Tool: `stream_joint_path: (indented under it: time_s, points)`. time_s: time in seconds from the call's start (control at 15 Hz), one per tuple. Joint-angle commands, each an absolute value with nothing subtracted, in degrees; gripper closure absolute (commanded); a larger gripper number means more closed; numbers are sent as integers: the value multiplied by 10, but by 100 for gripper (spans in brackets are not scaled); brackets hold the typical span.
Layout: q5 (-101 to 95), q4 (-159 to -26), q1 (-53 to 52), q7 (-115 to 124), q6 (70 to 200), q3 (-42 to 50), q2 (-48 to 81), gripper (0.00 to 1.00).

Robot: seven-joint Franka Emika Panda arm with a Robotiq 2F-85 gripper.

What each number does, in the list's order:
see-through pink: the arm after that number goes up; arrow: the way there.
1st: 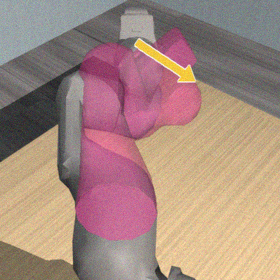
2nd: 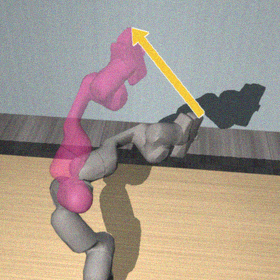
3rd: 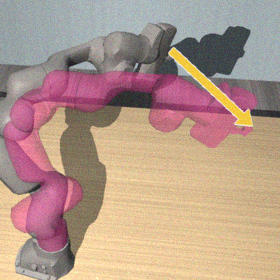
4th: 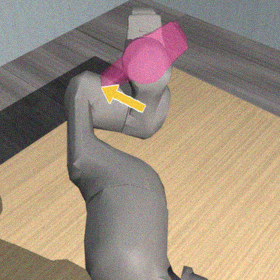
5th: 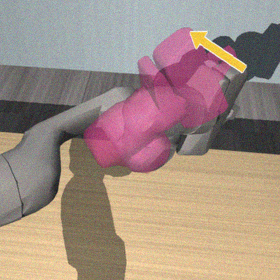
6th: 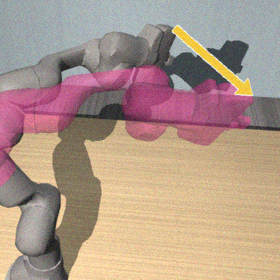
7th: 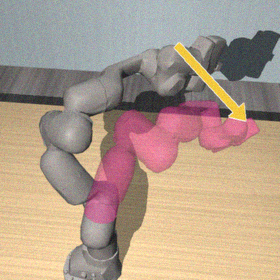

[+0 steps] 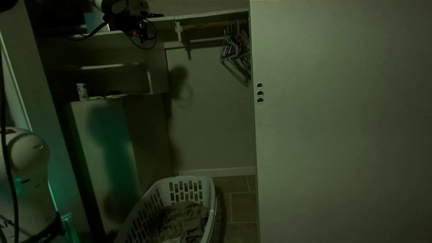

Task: Move the black object from the top of the closet to the top shelf

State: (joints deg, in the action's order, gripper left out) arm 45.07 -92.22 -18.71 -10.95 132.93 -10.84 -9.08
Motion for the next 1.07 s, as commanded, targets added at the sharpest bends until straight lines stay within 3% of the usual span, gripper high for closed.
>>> stream_joint_path:
  time_s: [0.0, 0.47, 1.0]
  points:
    - [501, -777, -197, -165, 1323, -126, -6, 0]
    - [580, -568, -197, -221, 1313, -180, 116, 0]
    - [487, -396, -223, -150, 1257, -200, 248, 0]
